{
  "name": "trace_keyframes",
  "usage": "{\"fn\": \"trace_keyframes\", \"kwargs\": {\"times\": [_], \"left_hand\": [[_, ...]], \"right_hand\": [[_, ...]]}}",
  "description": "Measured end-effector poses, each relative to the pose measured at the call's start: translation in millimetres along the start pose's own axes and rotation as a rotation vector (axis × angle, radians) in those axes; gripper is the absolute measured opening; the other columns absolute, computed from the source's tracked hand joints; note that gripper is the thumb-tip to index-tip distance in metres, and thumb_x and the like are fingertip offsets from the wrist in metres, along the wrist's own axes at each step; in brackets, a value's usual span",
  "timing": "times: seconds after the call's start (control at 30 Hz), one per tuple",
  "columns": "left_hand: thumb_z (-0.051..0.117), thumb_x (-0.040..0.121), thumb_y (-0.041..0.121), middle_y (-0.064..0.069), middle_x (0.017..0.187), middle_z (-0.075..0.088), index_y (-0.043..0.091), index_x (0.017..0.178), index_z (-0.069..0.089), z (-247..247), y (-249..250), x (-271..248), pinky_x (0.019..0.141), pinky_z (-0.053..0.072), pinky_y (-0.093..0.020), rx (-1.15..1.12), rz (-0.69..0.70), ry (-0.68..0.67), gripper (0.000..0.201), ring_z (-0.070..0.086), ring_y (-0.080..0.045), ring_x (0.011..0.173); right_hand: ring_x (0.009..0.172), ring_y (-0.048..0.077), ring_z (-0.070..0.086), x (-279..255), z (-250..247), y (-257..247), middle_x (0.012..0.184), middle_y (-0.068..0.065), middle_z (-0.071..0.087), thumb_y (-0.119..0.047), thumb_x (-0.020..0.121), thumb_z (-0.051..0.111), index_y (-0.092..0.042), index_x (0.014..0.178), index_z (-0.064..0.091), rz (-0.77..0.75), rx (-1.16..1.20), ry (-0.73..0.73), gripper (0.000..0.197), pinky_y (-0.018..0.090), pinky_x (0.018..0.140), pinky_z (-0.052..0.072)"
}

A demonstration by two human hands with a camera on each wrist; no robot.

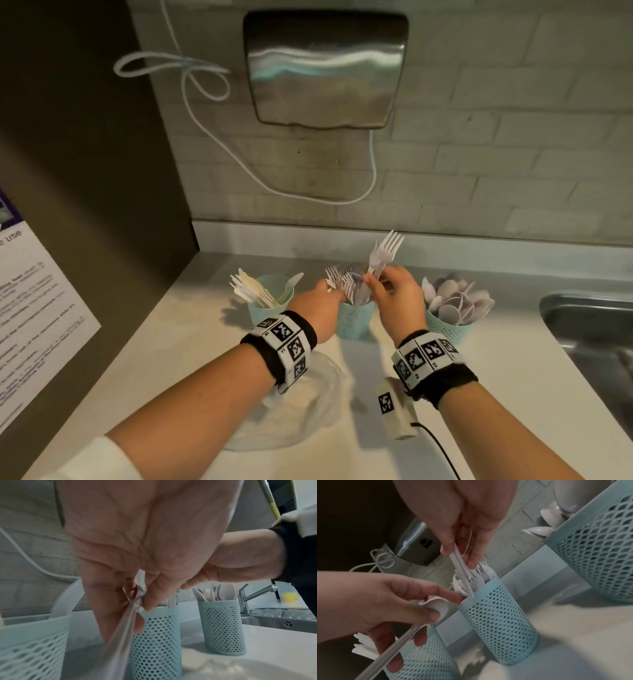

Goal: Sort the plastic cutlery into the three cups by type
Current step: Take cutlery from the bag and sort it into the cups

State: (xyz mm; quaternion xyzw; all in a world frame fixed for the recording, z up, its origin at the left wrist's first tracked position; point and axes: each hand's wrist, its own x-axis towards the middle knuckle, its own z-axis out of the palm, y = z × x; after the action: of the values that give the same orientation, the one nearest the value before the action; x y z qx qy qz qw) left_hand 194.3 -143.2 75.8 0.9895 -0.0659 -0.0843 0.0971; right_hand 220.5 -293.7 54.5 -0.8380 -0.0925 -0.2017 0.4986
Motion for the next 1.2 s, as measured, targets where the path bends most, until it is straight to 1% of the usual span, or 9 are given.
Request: {"fn": "trace_keyframes", "kwargs": {"times": [0.2, 0.37, 0.53, 0.67, 0.8, 0.87, 1.03, 1.13, 1.2], "left_hand": [[0.045, 0.088, 0.002, -0.006, 0.135, 0.041, 0.028, 0.132, 0.048, -1.6, -4.4, 4.7, 0.086, 0.048, -0.04, -0.028, 0.026, -0.004, 0.051, 0.059, -0.032, 0.104], [0.048, 0.088, 0.004, -0.004, 0.132, 0.047, 0.03, 0.131, 0.05, 0.9, -8.2, 5.0, 0.086, 0.047, -0.039, -0.063, 0.051, 0.014, 0.05, 0.059, -0.03, 0.107], [0.049, 0.09, 0.005, -0.003, 0.131, 0.049, 0.03, 0.131, 0.051, 1.7, -9.3, 4.4, 0.087, 0.046, -0.037, -0.07, 0.069, 0.028, 0.049, 0.059, -0.028, 0.106], [0.046, 0.09, 0.005, -0.001, 0.136, 0.047, 0.031, 0.129, 0.053, 1.6, -10.4, 3.8, 0.088, 0.046, -0.036, -0.082, 0.077, 0.03, 0.048, 0.058, -0.028, 0.107], [0.049, 0.091, 0.008, -0.001, 0.137, 0.047, 0.031, 0.131, 0.052, 0.0, -9.9, 3.1, 0.087, 0.045, -0.035, -0.076, 0.079, 0.017, 0.046, 0.058, -0.028, 0.109], [0.049, 0.092, 0.01, -0.002, 0.137, 0.047, 0.03, 0.131, 0.052, -0.6, -9.4, 3.6, 0.09, 0.045, -0.038, -0.076, 0.083, 0.019, 0.044, 0.057, -0.028, 0.112], [0.047, 0.093, 0.011, -0.001, 0.138, 0.046, 0.031, 0.133, 0.05, -0.8, -9.2, 2.6, 0.095, 0.046, -0.039, -0.08, 0.067, 0.005, 0.045, 0.055, -0.027, 0.115], [0.048, 0.093, 0.012, 0.0, 0.138, 0.046, 0.034, 0.135, 0.05, -1.9, -8.7, 0.0, 0.097, 0.046, -0.039, -0.09, 0.076, 0.004, 0.047, 0.055, -0.026, 0.117], [0.047, 0.093, 0.011, 0.0, 0.138, 0.047, 0.036, 0.134, 0.05, -3.8, -9.4, -2.0, 0.098, 0.044, -0.037, -0.098, 0.08, 0.011, 0.047, 0.053, -0.025, 0.119]], "right_hand": [[0.075, 0.014, 0.057, -1.3, 8.7, 4.7, 0.086, 0.001, 0.058, -0.018, 0.087, 0.066, -0.011, 0.09, 0.068, -0.029, 0.04, 0.078, 0.008, 0.023, 0.071, 0.045], [0.088, 0.013, 0.042, -6.5, 15.6, 15.5, 0.086, -0.007, 0.06, -0.027, 0.083, 0.071, -0.02, 0.09, 0.07, 0.0, -0.225, 0.05, 0.01, 0.028, 0.069, 0.034], [0.071, 0.02, 0.058, -9.9, 23.2, 16.3, 0.081, -0.004, 0.062, -0.026, 0.084, 0.068, -0.022, 0.092, 0.058, 0.134, -0.103, 0.001, 0.014, 0.031, 0.064, 0.046], [0.083, 0.022, 0.064, -10.2, 21.7, 4.5, 0.092, -0.007, 0.063, -0.03, 0.085, 0.063, -0.028, 0.11, 0.044, 0.173, -0.199, -0.075, 0.032, 0.033, 0.071, 0.048], [0.083, 0.01, 0.057, -6.3, 17.2, -5.7, 0.112, -0.007, 0.046, -0.01, 0.081, 0.066, -0.038, 0.129, 0.041, -0.025, -0.017, -0.056, 0.061, 0.023, 0.069, 0.048], [0.08, 0.008, 0.055, -5.4, 15.7, -8.5, 0.109, -0.006, 0.044, -0.007, 0.084, 0.064, -0.038, 0.128, 0.047, -0.162, -0.046, -0.088, 0.057, 0.023, 0.072, 0.05], [0.09, 0.014, 0.053, -6.4, 19.6, 10.2, 0.118, 0.006, 0.045, -0.011, 0.087, 0.063, -0.021, 0.124, 0.058, -0.106, -0.13, -0.065, 0.038, 0.039, 0.086, 0.053], [0.09, 0.023, 0.055, -16.5, 19.5, 25.2, 0.114, 0.01, 0.047, -0.025, 0.089, 0.062, -0.022, 0.132, 0.054, -0.203, -0.35, -0.086, 0.044, 0.04, 0.072, 0.056], [0.092, 0.025, 0.053, -21.3, 16.2, 26.1, 0.112, 0.009, 0.05, -0.033, 0.091, 0.059, -0.024, 0.138, 0.048, -0.237, -0.454, -0.088, 0.05, 0.037, 0.07, 0.052]]}}
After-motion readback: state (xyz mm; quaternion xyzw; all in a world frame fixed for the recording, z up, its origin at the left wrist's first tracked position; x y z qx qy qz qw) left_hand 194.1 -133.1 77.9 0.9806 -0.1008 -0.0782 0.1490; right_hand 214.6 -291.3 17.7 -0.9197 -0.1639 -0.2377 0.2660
